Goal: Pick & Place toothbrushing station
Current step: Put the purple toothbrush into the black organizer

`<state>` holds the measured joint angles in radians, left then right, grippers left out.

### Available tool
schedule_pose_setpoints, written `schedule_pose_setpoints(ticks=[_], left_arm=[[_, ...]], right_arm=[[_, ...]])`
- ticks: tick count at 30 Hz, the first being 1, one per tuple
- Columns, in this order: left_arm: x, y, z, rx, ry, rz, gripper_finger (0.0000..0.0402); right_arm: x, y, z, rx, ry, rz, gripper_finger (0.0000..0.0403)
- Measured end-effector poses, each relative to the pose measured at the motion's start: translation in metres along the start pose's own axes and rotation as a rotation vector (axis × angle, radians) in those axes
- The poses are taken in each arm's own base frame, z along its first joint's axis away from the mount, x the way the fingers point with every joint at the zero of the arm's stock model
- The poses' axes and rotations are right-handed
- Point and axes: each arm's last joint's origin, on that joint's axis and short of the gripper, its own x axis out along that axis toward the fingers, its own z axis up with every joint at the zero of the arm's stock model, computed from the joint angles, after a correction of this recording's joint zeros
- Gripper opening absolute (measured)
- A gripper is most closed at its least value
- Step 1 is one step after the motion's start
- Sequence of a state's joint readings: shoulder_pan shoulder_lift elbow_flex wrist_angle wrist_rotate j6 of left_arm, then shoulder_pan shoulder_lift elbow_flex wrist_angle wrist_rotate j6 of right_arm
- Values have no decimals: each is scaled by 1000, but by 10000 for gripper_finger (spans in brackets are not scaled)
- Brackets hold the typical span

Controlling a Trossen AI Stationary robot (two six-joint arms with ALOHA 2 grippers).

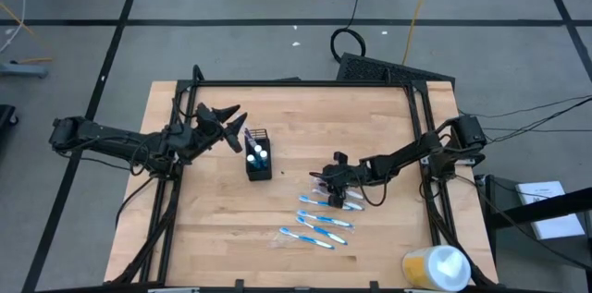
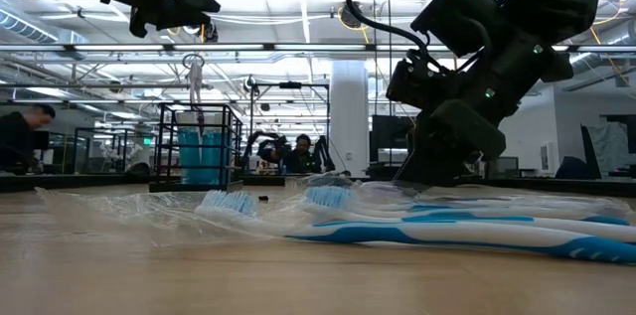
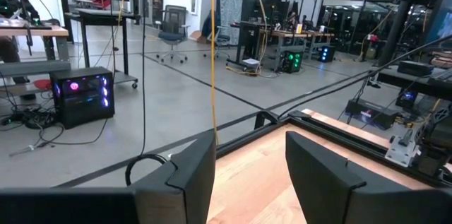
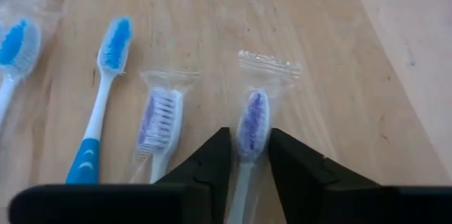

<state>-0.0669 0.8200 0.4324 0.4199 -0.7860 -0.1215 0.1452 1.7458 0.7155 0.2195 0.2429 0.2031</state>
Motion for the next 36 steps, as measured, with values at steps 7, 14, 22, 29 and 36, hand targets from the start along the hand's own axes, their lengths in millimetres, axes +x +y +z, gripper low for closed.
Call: schedule_pose_setpoints(ticks=[7,14,22,29,36], left_arm=[[0,0,0,12,0,2,177],[2,3,1,11,-4,22,177],[2,3,1,13,-3,22,177],[2,3,0,16,-2,22,177],[2,3,0,16,-2,22,177]], right_arm=[[-4,-3,2,-37,-18,-76,62],[-22,-9,13,-88,-77,-158,102],[-39,-11,13,-22,-38,-145,143],[-39,-12,-3,45,111,-90,155],[-38,-14,-17,95,139,-78,154]])
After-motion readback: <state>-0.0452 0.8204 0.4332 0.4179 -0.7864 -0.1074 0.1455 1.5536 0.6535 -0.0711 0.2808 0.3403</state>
